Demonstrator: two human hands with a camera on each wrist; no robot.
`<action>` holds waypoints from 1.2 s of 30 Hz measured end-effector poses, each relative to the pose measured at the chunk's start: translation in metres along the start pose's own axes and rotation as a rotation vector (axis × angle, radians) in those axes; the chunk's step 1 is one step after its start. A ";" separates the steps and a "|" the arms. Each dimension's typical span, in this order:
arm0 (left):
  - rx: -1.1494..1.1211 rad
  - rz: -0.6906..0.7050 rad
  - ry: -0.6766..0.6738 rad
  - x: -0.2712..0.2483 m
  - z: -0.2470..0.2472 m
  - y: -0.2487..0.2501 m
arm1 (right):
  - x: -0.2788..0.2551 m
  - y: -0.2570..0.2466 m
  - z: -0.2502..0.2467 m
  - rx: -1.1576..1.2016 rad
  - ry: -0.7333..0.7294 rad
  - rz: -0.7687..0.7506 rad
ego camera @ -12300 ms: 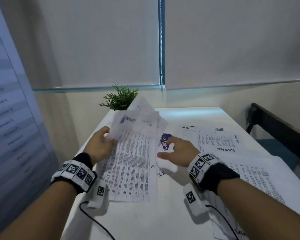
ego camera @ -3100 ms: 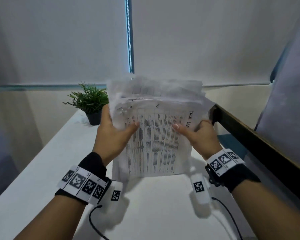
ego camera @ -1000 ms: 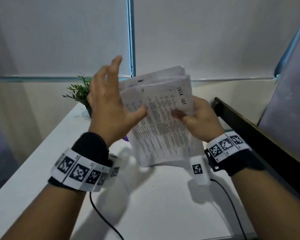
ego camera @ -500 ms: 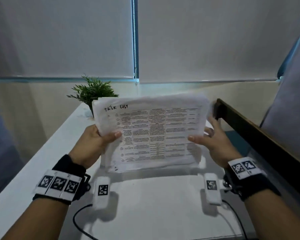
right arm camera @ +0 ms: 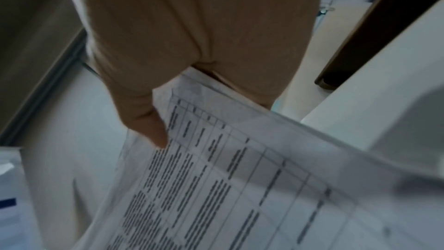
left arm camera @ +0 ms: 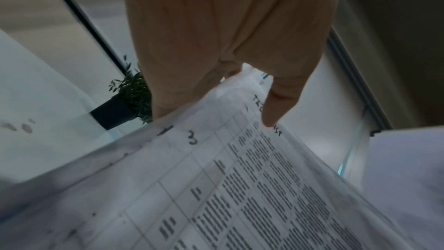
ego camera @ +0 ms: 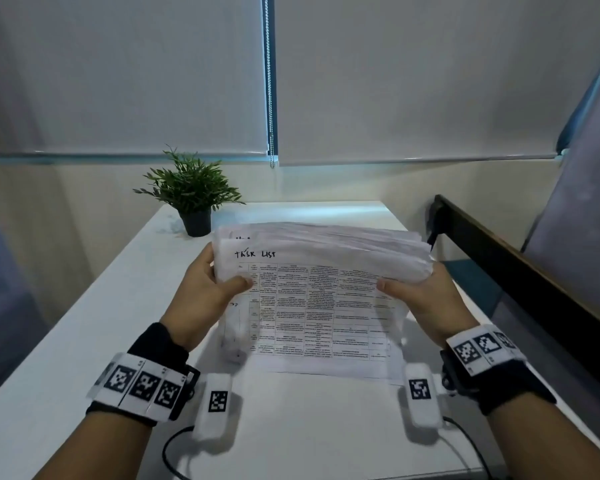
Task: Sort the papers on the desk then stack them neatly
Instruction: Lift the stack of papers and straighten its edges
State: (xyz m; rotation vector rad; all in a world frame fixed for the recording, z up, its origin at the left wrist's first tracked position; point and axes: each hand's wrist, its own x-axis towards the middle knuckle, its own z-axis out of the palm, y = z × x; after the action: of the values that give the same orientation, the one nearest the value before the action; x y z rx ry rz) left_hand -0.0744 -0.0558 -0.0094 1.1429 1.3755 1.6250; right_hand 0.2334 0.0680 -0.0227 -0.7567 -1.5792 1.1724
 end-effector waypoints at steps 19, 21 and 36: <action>0.056 0.172 0.014 -0.014 0.012 -0.005 | -0.008 -0.002 0.000 0.049 0.019 -0.078; 0.041 0.175 0.076 -0.012 0.015 -0.005 | -0.004 -0.005 0.000 0.044 0.025 -0.089; -0.007 0.255 0.201 -0.015 0.037 0.017 | 0.003 -0.014 0.004 0.095 0.248 -0.095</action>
State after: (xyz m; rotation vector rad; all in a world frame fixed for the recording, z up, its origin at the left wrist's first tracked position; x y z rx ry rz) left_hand -0.0341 -0.0598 0.0061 1.2174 1.3906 1.9692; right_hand 0.2299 0.0649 -0.0082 -0.7267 -1.3306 1.0345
